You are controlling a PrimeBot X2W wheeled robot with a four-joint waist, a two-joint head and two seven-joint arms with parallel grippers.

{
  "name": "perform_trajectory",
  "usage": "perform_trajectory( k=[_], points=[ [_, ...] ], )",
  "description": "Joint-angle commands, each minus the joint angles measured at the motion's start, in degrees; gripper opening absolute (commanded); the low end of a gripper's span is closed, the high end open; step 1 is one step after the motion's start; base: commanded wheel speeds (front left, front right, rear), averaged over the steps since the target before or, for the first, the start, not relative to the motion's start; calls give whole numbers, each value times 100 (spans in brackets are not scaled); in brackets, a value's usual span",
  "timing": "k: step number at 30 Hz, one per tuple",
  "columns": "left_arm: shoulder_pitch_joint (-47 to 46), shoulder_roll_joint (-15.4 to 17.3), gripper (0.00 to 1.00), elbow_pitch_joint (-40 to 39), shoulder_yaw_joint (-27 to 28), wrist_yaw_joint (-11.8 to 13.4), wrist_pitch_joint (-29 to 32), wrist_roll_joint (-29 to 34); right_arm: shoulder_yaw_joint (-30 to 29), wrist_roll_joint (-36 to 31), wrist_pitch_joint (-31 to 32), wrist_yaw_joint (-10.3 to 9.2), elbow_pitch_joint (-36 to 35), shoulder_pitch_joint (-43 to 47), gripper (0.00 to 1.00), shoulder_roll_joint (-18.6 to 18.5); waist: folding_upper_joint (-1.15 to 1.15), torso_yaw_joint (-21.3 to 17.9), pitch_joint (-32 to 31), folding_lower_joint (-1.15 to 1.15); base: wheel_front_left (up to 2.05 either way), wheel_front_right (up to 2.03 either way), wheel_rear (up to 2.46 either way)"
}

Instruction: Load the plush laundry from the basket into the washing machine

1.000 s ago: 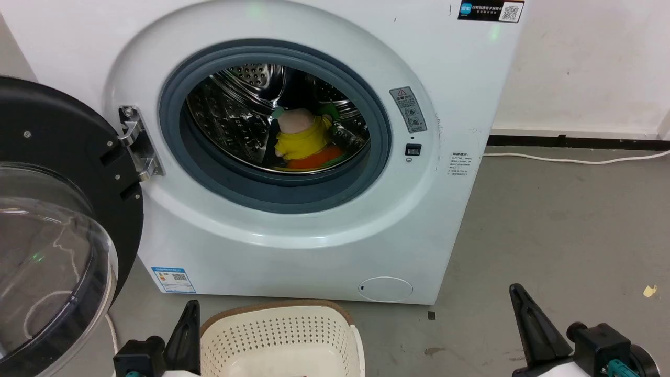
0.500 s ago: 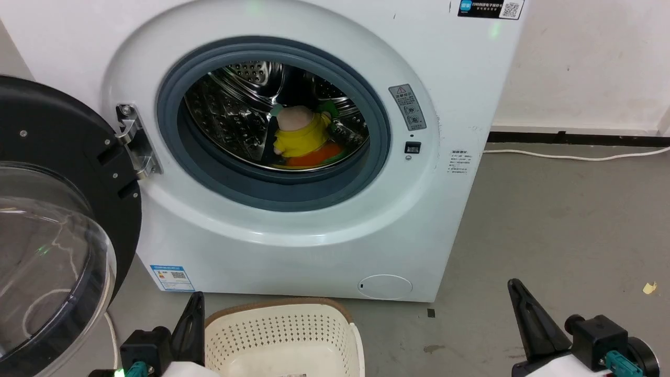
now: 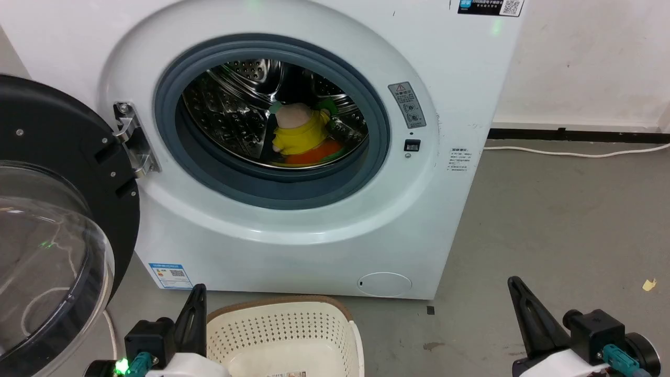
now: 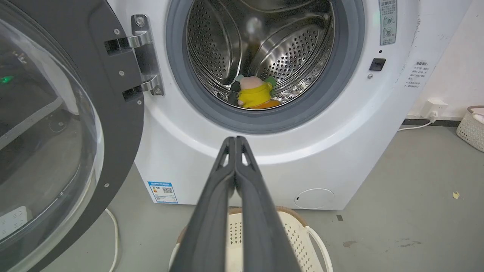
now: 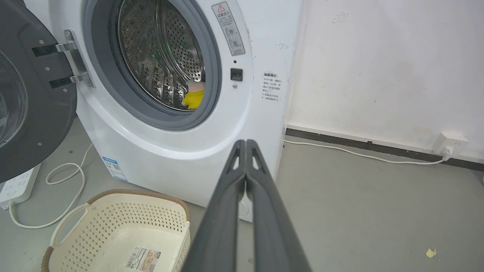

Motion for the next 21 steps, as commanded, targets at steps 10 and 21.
perform_trajectory(
  k=[10,21],
  points=[
    [-151,-55,0,-90,45,43,135,194,-41,-71,130,-4,16,-197,0,5,0,-8,32,0,0,0,0],
    [-232,-97,0,-151,62,48,263,354,-66,-124,259,-5,18,-277,0,5,0,-17,66,0,0,0,0]
  ],
)
